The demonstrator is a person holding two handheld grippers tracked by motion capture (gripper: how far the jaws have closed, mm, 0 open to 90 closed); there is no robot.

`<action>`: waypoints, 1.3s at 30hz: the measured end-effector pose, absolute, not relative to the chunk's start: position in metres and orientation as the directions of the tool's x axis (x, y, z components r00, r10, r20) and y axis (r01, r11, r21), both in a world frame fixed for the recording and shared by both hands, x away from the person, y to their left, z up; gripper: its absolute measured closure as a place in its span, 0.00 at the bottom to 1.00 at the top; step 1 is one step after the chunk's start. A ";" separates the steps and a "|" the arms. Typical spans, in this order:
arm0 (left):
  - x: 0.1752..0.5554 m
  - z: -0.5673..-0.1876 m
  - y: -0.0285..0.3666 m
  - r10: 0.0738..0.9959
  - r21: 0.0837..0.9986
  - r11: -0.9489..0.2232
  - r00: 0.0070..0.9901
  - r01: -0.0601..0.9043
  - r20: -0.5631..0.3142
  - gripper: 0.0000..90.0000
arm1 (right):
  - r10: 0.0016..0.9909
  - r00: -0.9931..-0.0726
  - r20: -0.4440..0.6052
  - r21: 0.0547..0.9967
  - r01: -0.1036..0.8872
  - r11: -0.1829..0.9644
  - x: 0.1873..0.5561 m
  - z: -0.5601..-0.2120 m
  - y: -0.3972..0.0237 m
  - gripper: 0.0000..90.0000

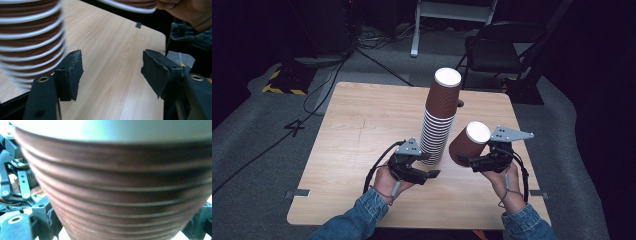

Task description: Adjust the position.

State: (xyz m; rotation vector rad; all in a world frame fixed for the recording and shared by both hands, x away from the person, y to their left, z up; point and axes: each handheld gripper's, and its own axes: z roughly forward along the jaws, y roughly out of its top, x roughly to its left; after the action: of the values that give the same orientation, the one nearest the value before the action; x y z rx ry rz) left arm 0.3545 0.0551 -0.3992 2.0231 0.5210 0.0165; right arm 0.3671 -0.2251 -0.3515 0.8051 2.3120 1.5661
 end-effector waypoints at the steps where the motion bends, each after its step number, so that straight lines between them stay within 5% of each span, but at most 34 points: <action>1: 0.354 -0.399 0.051 0.367 0.843 -0.405 0.907 0.354 -0.205 0.38 | 0.559 -0.822 0.108 0.910 0.309 0.278 0.366 -0.351 -0.224 0.12; 23: 0.352 -0.395 0.026 0.259 0.844 -0.444 0.945 0.301 -0.200 0.59 | 0.500 -0.858 0.119 0.922 0.283 0.265 0.354 -0.366 -0.212 0.12; 39: 0.352 -0.394 0.029 0.241 0.859 -0.412 0.946 0.304 -0.219 0.56 | 0.507 -0.855 0.111 0.918 0.283 0.277 0.356 -0.367 -0.214 0.12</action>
State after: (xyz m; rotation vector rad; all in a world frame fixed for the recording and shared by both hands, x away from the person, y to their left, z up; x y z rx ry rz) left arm 0.3516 0.0290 -0.3940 2.0158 0.3894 -0.0731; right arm 0.3556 -0.2143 -0.3675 0.7364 2.3388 1.6155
